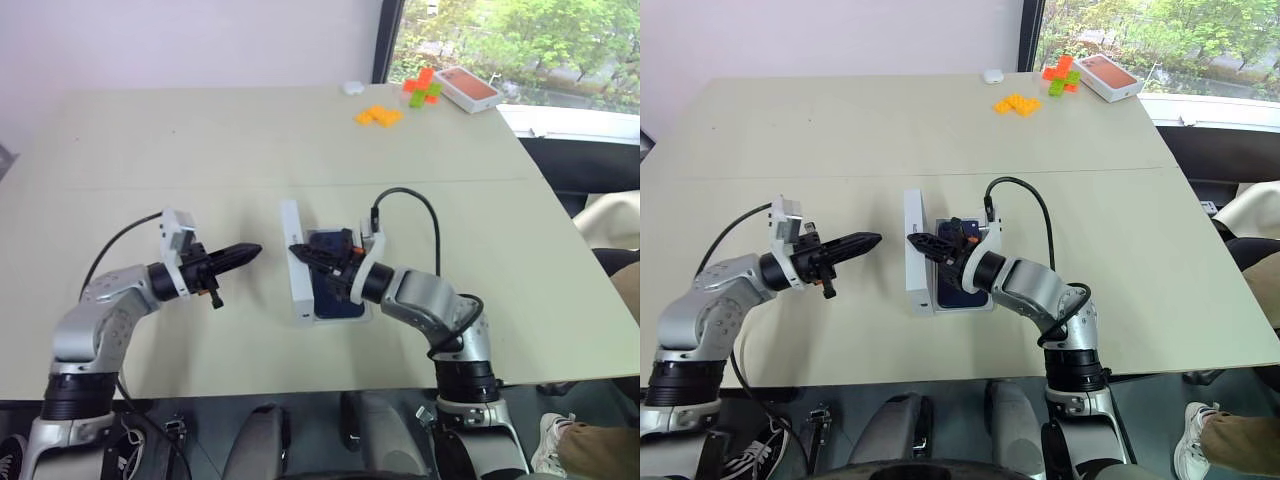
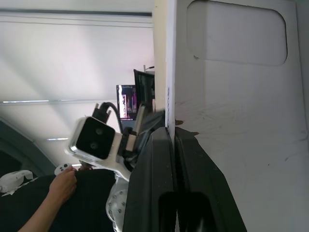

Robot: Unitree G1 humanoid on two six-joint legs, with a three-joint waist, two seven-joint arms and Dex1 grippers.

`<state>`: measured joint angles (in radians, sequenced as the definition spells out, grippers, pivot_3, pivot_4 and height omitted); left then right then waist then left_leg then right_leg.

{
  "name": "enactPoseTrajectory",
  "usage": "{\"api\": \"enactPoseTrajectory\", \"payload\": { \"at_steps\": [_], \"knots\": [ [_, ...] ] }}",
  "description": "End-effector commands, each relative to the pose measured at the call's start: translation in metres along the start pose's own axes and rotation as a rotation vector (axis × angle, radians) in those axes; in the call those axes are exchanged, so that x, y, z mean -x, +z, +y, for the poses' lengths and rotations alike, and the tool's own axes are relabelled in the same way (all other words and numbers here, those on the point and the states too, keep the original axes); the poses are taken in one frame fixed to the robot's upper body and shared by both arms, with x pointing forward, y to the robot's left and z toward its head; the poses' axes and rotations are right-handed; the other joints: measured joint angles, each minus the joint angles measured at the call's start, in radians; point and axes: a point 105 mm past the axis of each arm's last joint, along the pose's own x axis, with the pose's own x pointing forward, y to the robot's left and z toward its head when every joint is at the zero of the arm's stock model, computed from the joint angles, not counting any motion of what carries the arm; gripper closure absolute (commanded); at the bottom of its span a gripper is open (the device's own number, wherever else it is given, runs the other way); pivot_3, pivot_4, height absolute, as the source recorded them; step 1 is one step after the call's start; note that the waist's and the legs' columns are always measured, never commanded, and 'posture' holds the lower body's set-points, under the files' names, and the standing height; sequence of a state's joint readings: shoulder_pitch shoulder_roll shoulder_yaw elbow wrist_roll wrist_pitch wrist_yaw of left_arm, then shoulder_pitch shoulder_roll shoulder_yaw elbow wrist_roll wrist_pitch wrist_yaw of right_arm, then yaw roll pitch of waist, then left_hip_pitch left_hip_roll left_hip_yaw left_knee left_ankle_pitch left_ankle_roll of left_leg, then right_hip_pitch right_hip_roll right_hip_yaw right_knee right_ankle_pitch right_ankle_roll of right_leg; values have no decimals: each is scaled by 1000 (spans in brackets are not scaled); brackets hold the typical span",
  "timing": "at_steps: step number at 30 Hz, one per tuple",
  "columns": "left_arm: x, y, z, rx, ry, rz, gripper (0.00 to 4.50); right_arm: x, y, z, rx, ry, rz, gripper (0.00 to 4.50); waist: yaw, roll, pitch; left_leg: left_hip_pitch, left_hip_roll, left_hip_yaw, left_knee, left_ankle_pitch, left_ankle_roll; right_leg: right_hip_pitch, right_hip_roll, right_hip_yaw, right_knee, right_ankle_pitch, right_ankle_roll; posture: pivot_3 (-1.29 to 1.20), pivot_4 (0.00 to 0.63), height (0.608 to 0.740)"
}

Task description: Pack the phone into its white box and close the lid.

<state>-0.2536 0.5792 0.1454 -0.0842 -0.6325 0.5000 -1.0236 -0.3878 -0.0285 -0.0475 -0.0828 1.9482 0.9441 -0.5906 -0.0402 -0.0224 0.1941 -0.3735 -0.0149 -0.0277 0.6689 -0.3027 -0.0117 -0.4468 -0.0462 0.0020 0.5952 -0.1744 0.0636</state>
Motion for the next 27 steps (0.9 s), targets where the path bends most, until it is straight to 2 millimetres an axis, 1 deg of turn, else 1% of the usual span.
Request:
{"api": "enactPoseTrajectory", "payload": {
  "at_steps": [1, 4, 10, 13, 14, 17, 20, 23, 25, 26, 27],
  "knots": [
    [-7, 3, -6, -51, -13, -11, 4442, 3, 0, 9, 14, 41, -3, 4500, 0, 0, 0, 0, 0, 0, 0, 0, 0, 0, 0, 0, 0, 0, 0, 0, 150, 740],
    [-18, -4, -9, -45, -20, -17, 4442, 6, 2, 7, 22, 35, -8, 4500, 2, 0, 0, 0, 0, 0, 0, 0, 0, 0, 0, 0, 0, 0, 0, 0, 150, 740],
    [-35, -16, -17, -32, -51, -22, 4442, 9, 2, 6, 34, 36, -8, 4500, 3, 0, 0, 0, 0, 1, 0, 0, 0, 0, 0, 1, 0, 0, 0, 0, 150, 740],
    [-40, -18, -19, -25, -57, -29, 4500, 11, 2, 5, 38, 37, -11, 3523, 5, 0, 0, 0, 0, 1, 0, 0, 0, 0, 0, 1, 0, 0, 0, 0, 150, 740],
    [-42, -19, -19, -23, -59, -31, 4500, 12, 2, 4, 39, 37, -12, 3055, 4, 0, 0, 0, 0, 1, 0, 0, 0, 0, 0, 1, 0, 0, 0, 0, 150, 740],
    [-46, -22, -22, -24, -69, -30, 4500, 15, 3, 4, 64, 23, -11, 1465, 4, 0, 0, 0, 0, 1, 0, 0, 0, 0, 0, 1, 0, 0, 0, 0, 150, 740],
    [-47, -21, -22, -22, -72, -34, 4500, 20, 7, 6, 135, 5, -7, 36, 4, 0, 0, 0, 0, 1, 0, 0, 0, 0, 1, 1, 0, 0, 0, 0, 150, 740],
    [-48, -22, -22, -17, -74, -38, 4500, 30, 13, 7, 244, -18, 5, 36, 5, 0, 0, 0, 0, 1, 0, 0, 0, 0, 1, 1, 0, 0, 0, 0, 150, 740],
    [-51, -23, -22, -13, -75, -39, 4500, 40, 24, 7, 333, -42, 2, 36, 5, 0, 0, 0, 0, 1, 0, 0, 0, 0, 0, 1, -1, 0, 0, 0, 150, 740],
    [-53, -24, -22, -10, -76, -39, 4500, 49, 32, 8, 455, -86, 17, 36, 6, 0, 0, 0, 0, 2, 0, 0, 0, 0, 0, 1, -1, 0, 1, 0, 150, 740],
    [-54, -25, -22, -9, -77, -40, 4500, 55, 38, 8, 538, -118, 32, 36, 8, 0, 0, 0, 0, 1, 1, 0, 0, 1, 1, 1, -1, 0, 1, 0, 150, 740]
  ]
}}
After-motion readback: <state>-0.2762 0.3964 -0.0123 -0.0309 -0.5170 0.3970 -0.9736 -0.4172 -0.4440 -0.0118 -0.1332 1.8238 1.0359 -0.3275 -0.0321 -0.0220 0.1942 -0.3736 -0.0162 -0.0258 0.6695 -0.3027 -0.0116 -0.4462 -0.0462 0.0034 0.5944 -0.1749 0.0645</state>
